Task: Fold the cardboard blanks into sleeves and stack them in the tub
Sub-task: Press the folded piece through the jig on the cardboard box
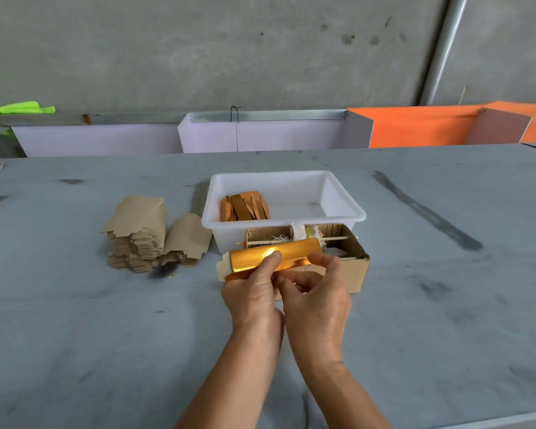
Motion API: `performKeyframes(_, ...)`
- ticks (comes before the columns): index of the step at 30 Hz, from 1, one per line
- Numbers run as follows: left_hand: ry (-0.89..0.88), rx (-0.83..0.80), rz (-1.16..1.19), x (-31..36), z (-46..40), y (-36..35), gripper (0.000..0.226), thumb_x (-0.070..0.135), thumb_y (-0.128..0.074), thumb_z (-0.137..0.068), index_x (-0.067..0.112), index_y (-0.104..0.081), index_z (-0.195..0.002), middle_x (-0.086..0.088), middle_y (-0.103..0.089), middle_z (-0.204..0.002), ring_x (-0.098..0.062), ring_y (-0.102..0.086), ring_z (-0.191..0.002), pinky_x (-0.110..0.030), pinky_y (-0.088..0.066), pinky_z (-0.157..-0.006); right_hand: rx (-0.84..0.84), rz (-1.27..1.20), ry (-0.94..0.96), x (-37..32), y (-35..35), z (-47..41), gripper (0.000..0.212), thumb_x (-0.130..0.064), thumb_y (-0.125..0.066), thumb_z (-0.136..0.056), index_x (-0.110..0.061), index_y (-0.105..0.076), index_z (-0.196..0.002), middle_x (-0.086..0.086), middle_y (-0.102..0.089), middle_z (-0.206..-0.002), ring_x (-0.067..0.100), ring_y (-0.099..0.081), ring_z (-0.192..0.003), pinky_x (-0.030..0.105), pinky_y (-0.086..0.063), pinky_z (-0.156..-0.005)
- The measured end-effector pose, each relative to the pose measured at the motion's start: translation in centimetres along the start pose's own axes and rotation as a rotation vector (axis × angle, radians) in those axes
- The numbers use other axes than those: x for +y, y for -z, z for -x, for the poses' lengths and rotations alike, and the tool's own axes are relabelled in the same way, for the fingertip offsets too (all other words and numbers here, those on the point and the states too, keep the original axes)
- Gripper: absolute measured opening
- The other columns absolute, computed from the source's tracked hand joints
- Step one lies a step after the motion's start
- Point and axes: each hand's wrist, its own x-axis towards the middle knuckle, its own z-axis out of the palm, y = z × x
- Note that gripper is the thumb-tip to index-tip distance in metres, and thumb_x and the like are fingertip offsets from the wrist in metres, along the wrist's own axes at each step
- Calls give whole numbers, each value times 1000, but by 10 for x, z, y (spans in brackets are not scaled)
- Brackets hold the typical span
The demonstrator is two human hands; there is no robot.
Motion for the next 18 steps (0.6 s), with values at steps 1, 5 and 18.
performKeyframes(1,5,3,6,0,0,-1,30,-3,-75,-70,1,-68,-100,-20,-71,-98,-35,-69,-82,-44,-58,-75,16,-18,-2,0,-1,1,45,-8,-76,-75,-34,-45,-95,-10,-69,-67,-4,-65,-67,8,-47,-60)
performKeyframes(5,-1,14,41,-1,-2,1,38,-3,-77,-68,0,-66,-105,-15,-71,-97,-27,-69,-76,-29,-56,-57,4,-234,-193,1,0,-4,44,-8,-81,-71,-31,-47,-86,-15,-70,-62,-5,-66,-63,12,-46,-59)
performKeyframes(18,-11,39,-22,1,-5,3,41,2,-82,-64,9,-67,-102,-10,-72,-98,-26,-69,-88,-26,-51,-61,-91,-230,-172,9,7,-17,37,-14,-84,-68,-21,-56,-92,-9,-72,-67,1,-69,-67,16,-45,-63)
